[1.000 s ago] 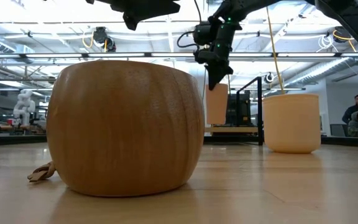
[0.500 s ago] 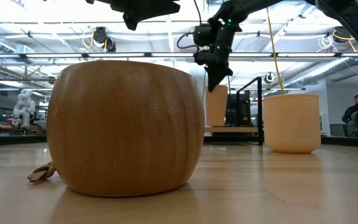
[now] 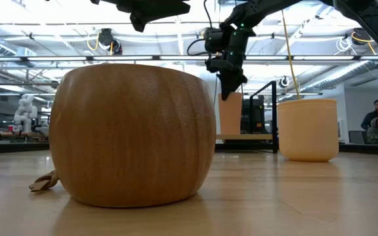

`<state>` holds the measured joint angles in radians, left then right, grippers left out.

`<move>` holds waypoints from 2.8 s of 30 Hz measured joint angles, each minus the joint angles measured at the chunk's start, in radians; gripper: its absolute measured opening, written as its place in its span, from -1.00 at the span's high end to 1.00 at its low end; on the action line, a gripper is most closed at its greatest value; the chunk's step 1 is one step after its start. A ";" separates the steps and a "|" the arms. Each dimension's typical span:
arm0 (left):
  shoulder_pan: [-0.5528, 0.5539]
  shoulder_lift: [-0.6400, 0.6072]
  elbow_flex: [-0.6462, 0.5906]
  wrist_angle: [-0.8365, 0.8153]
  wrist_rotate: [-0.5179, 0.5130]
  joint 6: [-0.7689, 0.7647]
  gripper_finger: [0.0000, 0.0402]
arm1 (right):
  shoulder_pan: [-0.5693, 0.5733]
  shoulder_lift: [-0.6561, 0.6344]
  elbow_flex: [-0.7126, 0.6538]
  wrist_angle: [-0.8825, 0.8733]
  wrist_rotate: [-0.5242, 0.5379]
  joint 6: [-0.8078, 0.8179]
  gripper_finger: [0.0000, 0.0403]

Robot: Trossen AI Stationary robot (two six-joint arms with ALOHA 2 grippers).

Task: Stack small to large cups/mugs on shelf
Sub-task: Put the light orange cup on the shelf, then put the light pink mug on the shelf

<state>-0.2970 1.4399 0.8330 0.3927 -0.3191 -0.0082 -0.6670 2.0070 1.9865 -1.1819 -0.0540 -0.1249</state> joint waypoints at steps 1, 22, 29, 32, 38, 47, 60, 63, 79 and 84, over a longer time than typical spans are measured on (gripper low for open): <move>0.000 0.000 0.000 0.000 0.000 0.000 0.23 | 0.000 0.000 0.000 0.002 0.000 0.000 0.52; -0.014 0.000 0.000 -0.002 0.000 0.006 0.23 | 0.115 -0.347 0.000 0.003 0.008 0.095 -0.09; -0.020 0.000 0.000 -0.001 -0.001 0.014 0.23 | 0.287 -0.481 0.000 -0.019 0.008 0.183 -0.02; -0.020 0.000 0.000 -0.001 -0.001 0.014 0.23 | 0.354 -0.523 0.000 -0.020 0.009 0.217 0.00; -0.020 0.000 0.000 -0.003 -0.001 0.006 0.23 | 0.489 -0.570 0.001 -0.054 0.123 0.266 0.03; -0.020 0.000 0.000 -0.023 -0.001 0.000 0.23 | 0.705 -0.577 -0.012 -0.109 0.204 0.336 0.05; -0.020 0.000 0.000 -0.061 -0.002 -0.006 0.23 | 0.943 -0.645 -0.373 0.128 0.454 0.469 0.05; -0.020 0.000 0.000 -0.061 -0.017 0.000 0.23 | 0.966 -0.664 -0.462 0.223 0.473 0.470 0.05; -0.020 0.000 0.000 -0.202 -0.170 0.013 0.23 | 0.985 -0.685 -0.621 0.333 0.470 0.621 0.05; -0.020 0.000 0.000 -0.220 -0.170 0.007 0.23 | 0.985 -0.685 -0.621 0.363 0.369 0.681 0.05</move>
<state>-0.3168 1.4399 0.8330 0.1726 -0.4886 -0.0016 0.3180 1.3216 1.3655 -0.8194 0.3149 0.5556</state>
